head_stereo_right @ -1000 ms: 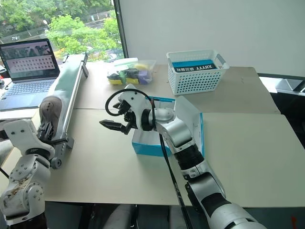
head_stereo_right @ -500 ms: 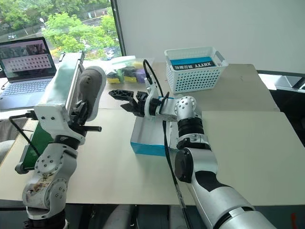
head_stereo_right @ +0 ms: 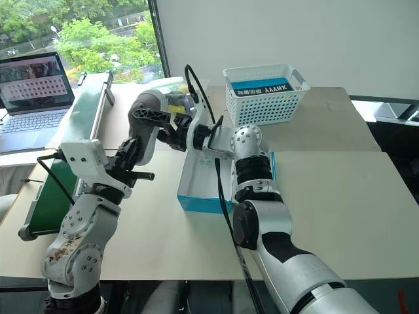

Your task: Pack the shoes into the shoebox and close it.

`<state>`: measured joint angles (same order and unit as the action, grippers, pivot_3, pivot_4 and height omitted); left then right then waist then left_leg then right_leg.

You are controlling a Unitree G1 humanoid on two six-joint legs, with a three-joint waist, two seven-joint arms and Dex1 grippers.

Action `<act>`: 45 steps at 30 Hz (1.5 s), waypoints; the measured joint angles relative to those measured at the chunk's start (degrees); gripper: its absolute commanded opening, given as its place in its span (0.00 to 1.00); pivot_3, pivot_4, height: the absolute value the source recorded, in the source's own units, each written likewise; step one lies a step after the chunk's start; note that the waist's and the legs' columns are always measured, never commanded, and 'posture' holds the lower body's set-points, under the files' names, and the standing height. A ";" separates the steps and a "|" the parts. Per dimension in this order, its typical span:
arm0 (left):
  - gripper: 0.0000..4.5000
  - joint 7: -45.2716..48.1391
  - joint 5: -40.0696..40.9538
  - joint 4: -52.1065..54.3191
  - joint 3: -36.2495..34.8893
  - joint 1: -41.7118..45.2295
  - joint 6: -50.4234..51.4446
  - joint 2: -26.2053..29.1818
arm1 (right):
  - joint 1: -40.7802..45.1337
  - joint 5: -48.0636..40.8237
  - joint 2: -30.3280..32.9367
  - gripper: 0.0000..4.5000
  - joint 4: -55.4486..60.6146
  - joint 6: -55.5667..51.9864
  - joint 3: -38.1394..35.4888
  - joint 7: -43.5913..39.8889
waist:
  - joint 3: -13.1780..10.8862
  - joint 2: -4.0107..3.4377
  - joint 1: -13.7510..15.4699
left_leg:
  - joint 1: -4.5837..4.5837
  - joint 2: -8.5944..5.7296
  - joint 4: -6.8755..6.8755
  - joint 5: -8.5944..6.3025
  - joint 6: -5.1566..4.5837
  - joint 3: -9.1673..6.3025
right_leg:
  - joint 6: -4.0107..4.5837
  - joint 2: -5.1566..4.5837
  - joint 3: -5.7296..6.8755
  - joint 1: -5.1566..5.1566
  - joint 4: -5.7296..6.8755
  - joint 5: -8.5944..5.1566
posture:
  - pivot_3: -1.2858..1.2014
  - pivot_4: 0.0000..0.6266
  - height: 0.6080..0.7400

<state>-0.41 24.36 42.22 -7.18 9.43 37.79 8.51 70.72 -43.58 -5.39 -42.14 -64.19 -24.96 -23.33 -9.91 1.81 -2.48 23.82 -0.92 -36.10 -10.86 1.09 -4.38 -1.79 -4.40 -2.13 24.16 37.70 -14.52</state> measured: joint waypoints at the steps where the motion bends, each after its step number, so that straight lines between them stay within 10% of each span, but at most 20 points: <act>1: 0.00 0.01 0.28 0.07 0.44 0.00 0.00 -0.01 | 0.01 -0.19 0.01 1.00 0.02 0.14 -0.22 0.12 | 0.00 0.00 -0.02 | 0.00 0.00 0.00 0.00 0.00 0.00 | 0.00 0.00 0.00 0.00 0.00 0.00 | 0.52 0.24 0.96; 16: 0.00 -0.09 0.17 0.31 1.11 0.19 0.04 1.54 | 0.01 -0.51 -0.24 0.12 0.35 1.29 -0.35 1.22 | 0.00 0.00 -0.04 | 0.00 0.00 0.00 0.00 0.00 0.00 | 0.00 0.01 -0.01 0.01 0.00 0.00 | 0.52 0.24 0.96; 20: 0.00 -0.10 -1.98 0.31 2.40 0.10 0.07 3.42 | 0.00 -0.51 -0.41 0.12 0.35 1.30 -0.33 2.06 | 0.00 0.00 -0.04 | 0.00 0.00 0.00 0.00 0.00 0.00 | 0.00 0.01 -0.01 0.01 0.01 0.00 | 0.52 0.24 0.96; 25: 0.48 -0.16 -4.63 0.31 2.90 -0.36 0.09 5.33 | -0.25 -0.56 -0.63 0.12 0.61 1.29 -0.64 3.24 | 0.00 0.00 -0.04 | 0.00 0.00 0.01 0.00 0.00 0.00 | 0.00 0.01 -0.01 0.02 0.02 0.00 | 0.52 0.24 0.96; 36: 0.48 3.02 -6.29 1.49 2.57 -5.58 0.37 9.07 | 0.78 2.40 6.92 0.12 0.28 12.46 -4.56 14.84 | 0.00 0.00 0.17 | 0.00 -0.01 -0.01 0.00 0.00 0.01 | 0.00 -0.01 -0.01 0.01 0.00 0.00 | 0.52 0.24 0.96; 45: 0.48 6.02 -6.49 -0.48 2.21 -5.77 -0.40 10.20 | 0.24 8.41 12.53 0.12 9.32 -7.64 2.04 28.95 | 0.00 -0.02 -0.10 | -0.02 0.03 0.03 0.01 -0.01 0.11 | 0.00 0.00 -0.12 0.01 0.01 0.00 | 0.52 0.24 0.96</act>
<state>5.61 17.87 41.73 -4.97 3.66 37.39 18.72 70.96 -35.16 7.14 -32.82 -71.83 -22.92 5.62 -9.91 1.79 -2.58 23.80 -0.90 -36.07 -10.85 1.07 -4.27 -1.79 -4.40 -2.25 24.16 37.71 -14.52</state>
